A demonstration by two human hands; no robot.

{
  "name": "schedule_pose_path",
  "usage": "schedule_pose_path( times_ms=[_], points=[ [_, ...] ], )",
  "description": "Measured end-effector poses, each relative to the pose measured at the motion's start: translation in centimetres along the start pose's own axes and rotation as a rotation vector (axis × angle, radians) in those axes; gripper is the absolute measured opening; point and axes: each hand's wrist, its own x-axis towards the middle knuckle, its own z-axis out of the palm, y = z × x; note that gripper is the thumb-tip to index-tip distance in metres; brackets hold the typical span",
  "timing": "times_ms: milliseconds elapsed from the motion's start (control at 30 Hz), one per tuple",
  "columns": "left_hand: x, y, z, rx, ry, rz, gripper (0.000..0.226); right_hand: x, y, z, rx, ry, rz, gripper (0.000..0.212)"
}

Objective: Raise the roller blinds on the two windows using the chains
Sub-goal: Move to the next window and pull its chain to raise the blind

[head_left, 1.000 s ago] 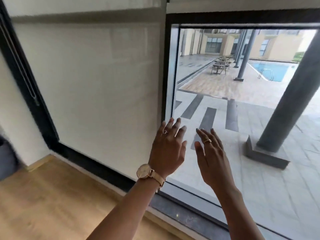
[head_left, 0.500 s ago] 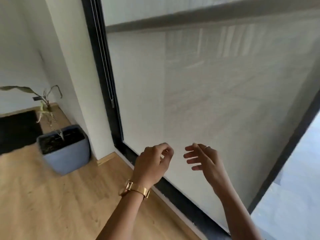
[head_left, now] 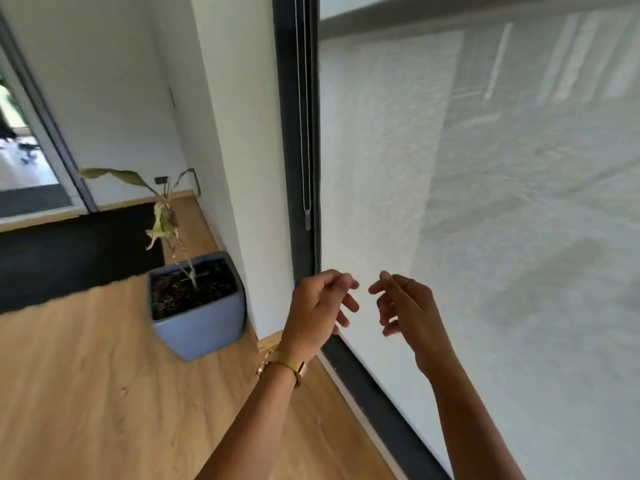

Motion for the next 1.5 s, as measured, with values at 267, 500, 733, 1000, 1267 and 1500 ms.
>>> schedule_pose_path(
  times_ms=[267,500,733,1000,1267,1500],
  points=[
    [16.5,-5.2,-9.4,-0.165,0.175,-0.038,0.033,16.1,-0.1,10.0,0.041,-0.087,0.018,0.035],
    [33.4,-9.7,-17.5,-0.053,0.035,0.004,0.036,31.0,-1.1,19.3,0.090,-0.019,0.004,0.034],
    [50.1,-8.9,-21.1,0.103,0.001,0.186,0.031,43.9,-4.0,25.0,0.137,0.144,-0.128,0.024],
    [64.4,-9.5,-20.7,0.151,0.003,0.295,0.023,59.0,-6.1,26.4,0.189,0.282,-0.206,0.024],
    [73.7,-10.3,-18.9,0.165,0.028,0.288,0.020,74.4,-8.5,26.4,0.105,0.369,-0.272,0.020],
    [75.8,-12.0,-18.7,0.188,0.163,0.444,0.023,78.6,-10.0,27.5,-0.078,0.516,-0.436,0.023]
  ],
)
